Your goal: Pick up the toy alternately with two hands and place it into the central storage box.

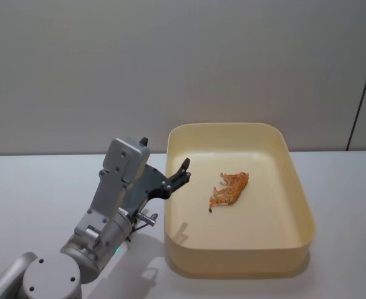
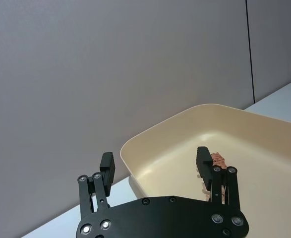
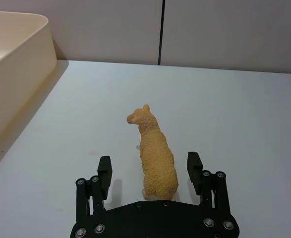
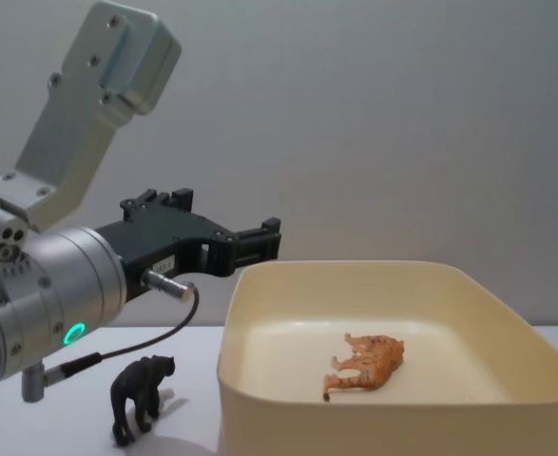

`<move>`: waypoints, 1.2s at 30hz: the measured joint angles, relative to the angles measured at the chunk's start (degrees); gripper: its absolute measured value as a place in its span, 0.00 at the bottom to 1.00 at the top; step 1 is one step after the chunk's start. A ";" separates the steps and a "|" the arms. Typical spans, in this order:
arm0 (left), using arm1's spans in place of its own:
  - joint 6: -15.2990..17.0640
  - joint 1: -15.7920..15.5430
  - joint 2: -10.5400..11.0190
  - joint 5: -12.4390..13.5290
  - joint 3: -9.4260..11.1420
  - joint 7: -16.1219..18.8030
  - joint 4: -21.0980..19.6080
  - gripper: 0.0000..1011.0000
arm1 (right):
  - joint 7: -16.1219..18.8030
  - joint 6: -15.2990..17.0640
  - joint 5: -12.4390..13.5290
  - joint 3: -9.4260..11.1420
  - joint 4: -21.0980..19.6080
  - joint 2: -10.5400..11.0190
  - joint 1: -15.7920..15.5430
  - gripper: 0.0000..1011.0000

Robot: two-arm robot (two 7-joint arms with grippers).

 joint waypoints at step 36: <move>0.00 0.00 0.00 0.00 0.00 0.00 0.00 0.99 | 2.70 -4.02 -1.91 -1.32 -1.18 -1.32 1.26 0.33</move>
